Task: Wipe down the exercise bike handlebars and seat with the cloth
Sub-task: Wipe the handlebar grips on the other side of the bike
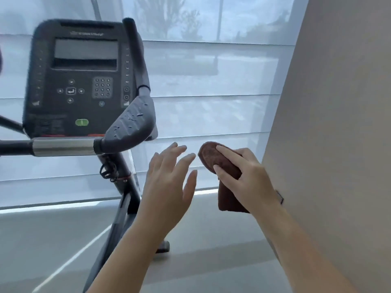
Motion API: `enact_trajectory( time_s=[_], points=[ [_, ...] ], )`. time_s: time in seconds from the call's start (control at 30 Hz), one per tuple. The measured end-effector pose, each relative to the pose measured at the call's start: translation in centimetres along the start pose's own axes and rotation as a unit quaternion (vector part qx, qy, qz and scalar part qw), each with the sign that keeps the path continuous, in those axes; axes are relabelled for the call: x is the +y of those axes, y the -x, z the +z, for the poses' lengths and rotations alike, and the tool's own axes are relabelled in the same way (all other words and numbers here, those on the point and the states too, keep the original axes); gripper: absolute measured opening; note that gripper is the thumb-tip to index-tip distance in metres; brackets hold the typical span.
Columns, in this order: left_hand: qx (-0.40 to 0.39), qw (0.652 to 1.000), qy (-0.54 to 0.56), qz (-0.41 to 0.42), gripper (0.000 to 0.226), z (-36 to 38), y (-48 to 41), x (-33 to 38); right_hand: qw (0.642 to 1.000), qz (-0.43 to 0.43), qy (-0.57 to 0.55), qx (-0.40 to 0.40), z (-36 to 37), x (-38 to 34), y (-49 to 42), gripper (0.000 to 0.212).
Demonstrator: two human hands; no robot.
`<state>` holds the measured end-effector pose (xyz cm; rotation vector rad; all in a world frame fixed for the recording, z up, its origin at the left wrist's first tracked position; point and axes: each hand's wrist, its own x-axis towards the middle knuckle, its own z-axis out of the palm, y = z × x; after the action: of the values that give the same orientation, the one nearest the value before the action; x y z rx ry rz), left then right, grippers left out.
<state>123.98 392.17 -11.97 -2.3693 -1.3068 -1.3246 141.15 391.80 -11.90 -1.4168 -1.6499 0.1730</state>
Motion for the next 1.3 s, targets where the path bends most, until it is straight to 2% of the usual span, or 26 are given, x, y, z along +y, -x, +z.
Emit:
enact_trajectory(
  time_s=[0.17,0.33,0.53,0.63,0.8,0.93,1.07,1.17,1.3],
  points=[
    [0.019,0.996,-0.074,-0.042,0.028,-0.5,-4.0,-3.0,0.995,-0.069,-0.065,-0.033,2.8,0.2,-6.1,0.042],
    [0.028,0.991,-0.125,-0.034,0.038,-3.3,-8.2,-5.8,0.988,-0.097,-0.110,-0.044,5.8,-0.8,-10.9,0.042],
    [0.019,0.991,-0.132,-0.023,0.035,-5.8,-13.3,-10.4,0.982,-0.132,-0.138,-0.008,8.2,-2.8,-16.1,0.042],
    [-0.011,0.992,-0.124,-0.007,0.029,-6.1,-16.3,-13.5,0.981,-0.141,-0.134,0.017,9.3,-3.5,-18.6,0.042],
    [-0.067,0.982,-0.172,0.037,0.034,-5.6,-20.4,-19.1,0.982,-0.144,-0.110,0.062,11.8,-5.0,-23.4,0.041],
    [-0.069,0.970,-0.224,0.064,0.041,-4.9,-24.1,-22.9,0.981,-0.164,-0.075,0.074,14.0,-5.5,-27.3,0.042],
    [-0.042,0.964,-0.255,0.055,0.052,-4.4,-28.1,-25.8,0.976,-0.158,-0.114,0.102,15.7,-7.2,-33.5,0.044],
    [-0.049,0.956,-0.283,0.061,0.062,-3.6,-30.4,-27.3,0.968,-0.153,-0.161,0.121,17.0,-9.4,-39.0,0.046],
    [-0.080,0.944,-0.313,0.072,0.079,-2.3,-32.3,-29.0,0.972,-0.145,-0.174,0.058,19.3,-9.7,-42.4,0.054]
  ],
)
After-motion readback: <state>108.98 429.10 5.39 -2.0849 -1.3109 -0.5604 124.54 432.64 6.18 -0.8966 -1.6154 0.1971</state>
